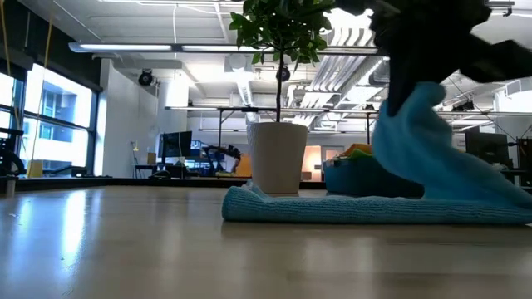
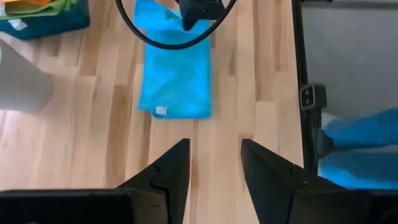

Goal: Sort microfiber towel by color & place in baskets
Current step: Fold the blue towel

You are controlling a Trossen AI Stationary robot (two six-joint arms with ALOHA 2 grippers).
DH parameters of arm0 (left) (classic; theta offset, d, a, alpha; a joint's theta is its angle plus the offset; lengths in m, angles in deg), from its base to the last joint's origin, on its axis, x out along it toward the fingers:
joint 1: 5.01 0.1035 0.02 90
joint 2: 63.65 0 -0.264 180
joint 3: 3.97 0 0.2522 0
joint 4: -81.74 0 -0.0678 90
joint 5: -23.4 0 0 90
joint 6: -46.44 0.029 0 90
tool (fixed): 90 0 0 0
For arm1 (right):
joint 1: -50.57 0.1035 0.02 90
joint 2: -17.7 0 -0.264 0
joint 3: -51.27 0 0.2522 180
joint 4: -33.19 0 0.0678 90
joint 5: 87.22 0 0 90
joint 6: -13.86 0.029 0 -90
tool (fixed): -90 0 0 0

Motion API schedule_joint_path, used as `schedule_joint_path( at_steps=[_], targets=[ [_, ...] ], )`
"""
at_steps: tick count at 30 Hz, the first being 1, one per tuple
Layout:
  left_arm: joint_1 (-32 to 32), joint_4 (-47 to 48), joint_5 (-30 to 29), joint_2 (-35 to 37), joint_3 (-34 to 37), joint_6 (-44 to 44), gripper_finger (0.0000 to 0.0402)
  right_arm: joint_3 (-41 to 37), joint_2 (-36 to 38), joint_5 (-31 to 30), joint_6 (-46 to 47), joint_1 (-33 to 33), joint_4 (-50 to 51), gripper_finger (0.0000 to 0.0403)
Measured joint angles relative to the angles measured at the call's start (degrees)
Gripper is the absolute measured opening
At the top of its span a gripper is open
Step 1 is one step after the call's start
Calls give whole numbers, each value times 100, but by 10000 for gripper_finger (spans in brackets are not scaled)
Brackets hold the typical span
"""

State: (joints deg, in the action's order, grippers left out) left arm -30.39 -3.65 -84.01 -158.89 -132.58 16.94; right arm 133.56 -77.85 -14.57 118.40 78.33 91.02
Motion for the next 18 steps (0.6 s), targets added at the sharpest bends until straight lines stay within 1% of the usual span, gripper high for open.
schedule_joint_path(
  at_steps=[6,10,15,18],
  targets=[
    [-197,617,-111,77,-203,-23,133,44,-498,6,-311,-184,-1009,0],
    [-320,757,-197,235,-205,-132,133,511,-851,-8,-612,-269,-947,0],
    [-411,800,-442,468,-205,-271,133,1169,-1326,-50,-1341,-447,-846,0],
    [-485,812,-562,616,-203,-359,133,1437,-1613,-20,-1524,-549,-837,0]
  ],
)
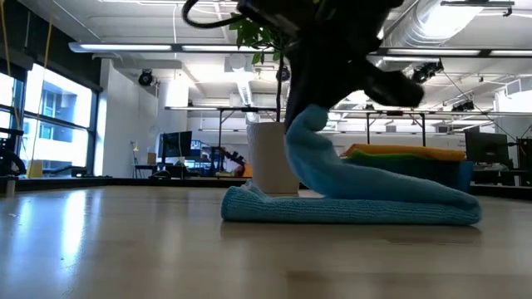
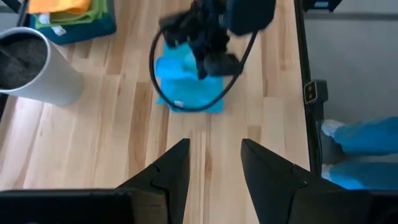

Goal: Sort microfiber towel by color & place in baskets
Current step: Fold the blue towel

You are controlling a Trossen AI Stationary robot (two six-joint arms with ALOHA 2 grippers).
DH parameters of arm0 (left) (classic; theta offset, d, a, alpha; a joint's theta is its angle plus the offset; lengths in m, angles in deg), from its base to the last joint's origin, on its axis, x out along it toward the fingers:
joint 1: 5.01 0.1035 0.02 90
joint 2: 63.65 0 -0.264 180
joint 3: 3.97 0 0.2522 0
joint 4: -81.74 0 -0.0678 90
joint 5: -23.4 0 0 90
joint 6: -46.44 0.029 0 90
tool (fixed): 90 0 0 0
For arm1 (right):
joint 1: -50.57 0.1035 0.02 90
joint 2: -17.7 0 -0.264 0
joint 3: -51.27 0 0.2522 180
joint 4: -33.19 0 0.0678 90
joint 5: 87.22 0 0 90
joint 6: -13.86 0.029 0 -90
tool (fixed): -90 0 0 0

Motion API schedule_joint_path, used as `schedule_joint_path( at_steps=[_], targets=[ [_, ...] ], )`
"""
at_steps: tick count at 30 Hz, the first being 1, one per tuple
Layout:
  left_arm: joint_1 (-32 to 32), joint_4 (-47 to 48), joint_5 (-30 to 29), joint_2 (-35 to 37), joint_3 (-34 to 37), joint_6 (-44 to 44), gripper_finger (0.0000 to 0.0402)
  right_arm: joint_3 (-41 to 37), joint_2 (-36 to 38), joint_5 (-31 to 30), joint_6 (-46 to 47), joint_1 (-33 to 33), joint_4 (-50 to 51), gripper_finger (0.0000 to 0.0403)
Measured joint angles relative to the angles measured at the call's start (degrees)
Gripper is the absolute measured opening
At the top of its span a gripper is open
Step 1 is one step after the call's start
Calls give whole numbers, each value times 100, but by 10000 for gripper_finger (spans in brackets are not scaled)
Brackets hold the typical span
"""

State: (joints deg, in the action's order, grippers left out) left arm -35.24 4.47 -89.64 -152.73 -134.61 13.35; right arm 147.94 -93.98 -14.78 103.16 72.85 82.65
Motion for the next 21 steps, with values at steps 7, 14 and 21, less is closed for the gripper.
schedule_joint_path(
  at_steps=[7,14,21],
  targets=[
    [-184,0,-226,281,0,-143,133,328,-341,14,-235,-115,-32,0],
    [-259,-2,-340,362,0,-233,133,337,-354,61,-366,-131,-76,1],
    [-257,-2,-365,356,0,-138,133,337,-354,356,-841,-115,-554,64]
  ],
)
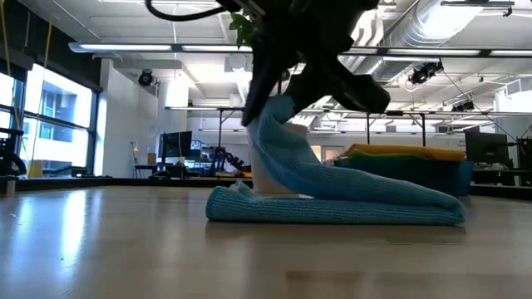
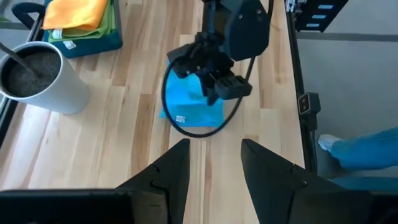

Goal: Sort microfiber towel by color & place in baskets
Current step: Fold the blue towel, then stack the blue towel on top of the orange towel into the blue bin

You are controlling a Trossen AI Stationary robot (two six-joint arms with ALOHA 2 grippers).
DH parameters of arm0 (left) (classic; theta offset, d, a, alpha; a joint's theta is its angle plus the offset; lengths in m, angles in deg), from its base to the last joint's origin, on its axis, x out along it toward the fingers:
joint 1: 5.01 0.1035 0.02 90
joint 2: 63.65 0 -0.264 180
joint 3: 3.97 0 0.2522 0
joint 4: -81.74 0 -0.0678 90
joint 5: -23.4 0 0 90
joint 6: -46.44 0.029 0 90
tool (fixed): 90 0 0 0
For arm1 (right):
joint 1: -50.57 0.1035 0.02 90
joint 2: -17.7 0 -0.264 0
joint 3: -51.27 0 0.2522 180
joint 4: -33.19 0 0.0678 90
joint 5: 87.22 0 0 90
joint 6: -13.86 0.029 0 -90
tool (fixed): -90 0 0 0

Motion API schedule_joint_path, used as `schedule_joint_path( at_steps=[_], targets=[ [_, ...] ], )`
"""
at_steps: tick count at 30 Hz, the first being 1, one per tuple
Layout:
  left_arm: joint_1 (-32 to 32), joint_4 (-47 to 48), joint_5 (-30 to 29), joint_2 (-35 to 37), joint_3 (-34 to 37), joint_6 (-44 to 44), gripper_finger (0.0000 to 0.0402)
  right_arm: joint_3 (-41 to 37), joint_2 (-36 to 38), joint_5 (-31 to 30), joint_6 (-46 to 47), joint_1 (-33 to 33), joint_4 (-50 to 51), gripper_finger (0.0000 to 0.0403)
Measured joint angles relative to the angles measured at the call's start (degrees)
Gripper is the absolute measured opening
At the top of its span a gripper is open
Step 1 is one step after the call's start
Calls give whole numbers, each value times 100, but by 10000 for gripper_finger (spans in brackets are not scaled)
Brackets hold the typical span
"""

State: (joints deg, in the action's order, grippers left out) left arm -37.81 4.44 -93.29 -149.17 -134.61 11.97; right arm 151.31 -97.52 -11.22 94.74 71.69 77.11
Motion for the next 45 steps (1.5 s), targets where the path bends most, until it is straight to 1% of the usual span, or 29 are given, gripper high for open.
schedule_joint_path(
  at_steps=[4,7,9,12,16,18,21,24,28,38,45],
  targets=[
    [0,0,-119,0,0,17,133,0,0,205,-491,2,-214,118],
    [2,0,-121,0,0,17,133,0,6,401,-1049,1,-508,142],
    [2,0,-121,-2,0,17,133,5,13,524,-1420,2,-607,148],
    [2,0,-121,-2,2,17,133,112,13,680,-1983,2,-449,148],
    [2,0,-121,-2,2,15,133,267,20,701,-2914,69,250,148],
    [2,0,-121,-2,2,15,133,289,22,606,-3576,162,492,148],
    [2,0,-121,-2,2,17,133,289,-4,103,-4545,392,744,149],
    [2,0,-121,-4,4,-25,133,289,-83,-183,-5182,590,865,149],
    [2,-1,-211,-4,4,-141,133,291,-140,-261,-5291,689,799,149],
    [2,0,-307,-4,4,-356,133,286,-644,-210,-5270,682,820,149],
    [2,0,-414,-7,4,-444,133,286,-693,-316,-5288,678,1059,149]
  ],
)
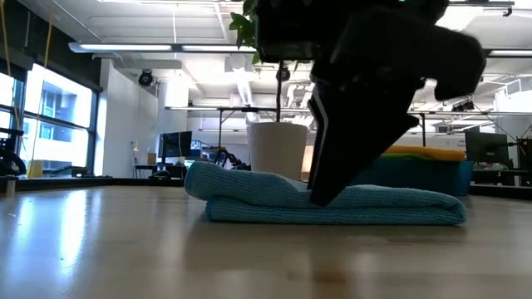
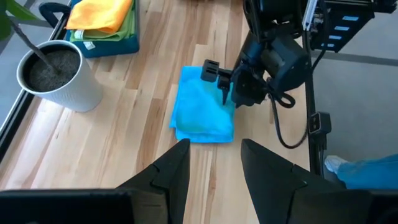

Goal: Sort microfiber towel by color & place in baskets
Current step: Stack the blue towel on top of the orange towel into the blue bin

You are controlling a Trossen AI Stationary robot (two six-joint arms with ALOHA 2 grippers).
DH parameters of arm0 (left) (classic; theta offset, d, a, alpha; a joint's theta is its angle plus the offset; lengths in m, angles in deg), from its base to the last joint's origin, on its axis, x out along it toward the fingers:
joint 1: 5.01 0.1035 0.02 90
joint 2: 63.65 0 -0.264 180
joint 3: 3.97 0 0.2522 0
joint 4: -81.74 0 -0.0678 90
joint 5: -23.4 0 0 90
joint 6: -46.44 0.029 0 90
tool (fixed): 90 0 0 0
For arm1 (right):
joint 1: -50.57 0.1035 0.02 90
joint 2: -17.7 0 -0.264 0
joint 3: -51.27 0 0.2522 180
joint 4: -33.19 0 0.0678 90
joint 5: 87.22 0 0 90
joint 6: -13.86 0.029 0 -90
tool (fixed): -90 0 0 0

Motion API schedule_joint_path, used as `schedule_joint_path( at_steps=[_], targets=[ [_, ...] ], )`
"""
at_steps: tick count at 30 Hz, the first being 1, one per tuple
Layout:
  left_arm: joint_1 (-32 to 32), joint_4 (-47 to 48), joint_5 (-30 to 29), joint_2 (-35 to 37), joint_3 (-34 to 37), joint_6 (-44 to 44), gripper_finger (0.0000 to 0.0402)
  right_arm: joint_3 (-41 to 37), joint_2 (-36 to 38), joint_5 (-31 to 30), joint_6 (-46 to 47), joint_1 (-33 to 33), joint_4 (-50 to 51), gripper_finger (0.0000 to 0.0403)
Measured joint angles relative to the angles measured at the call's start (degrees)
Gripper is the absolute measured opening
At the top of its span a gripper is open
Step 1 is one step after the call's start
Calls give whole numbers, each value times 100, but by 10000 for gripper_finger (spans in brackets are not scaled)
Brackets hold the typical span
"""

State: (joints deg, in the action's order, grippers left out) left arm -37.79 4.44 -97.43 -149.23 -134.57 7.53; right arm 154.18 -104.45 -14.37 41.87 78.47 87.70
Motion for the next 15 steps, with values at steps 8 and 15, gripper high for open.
schedule_joint_path(
  at_steps=[8,15],
  targets=[
    [0,-3,-5,0,324,124,133,0,78,-40,197,91,500,149],
    [8,-97,96,-4,1097,115,133,0,118,-28,564,365,1097,149]
  ],
)
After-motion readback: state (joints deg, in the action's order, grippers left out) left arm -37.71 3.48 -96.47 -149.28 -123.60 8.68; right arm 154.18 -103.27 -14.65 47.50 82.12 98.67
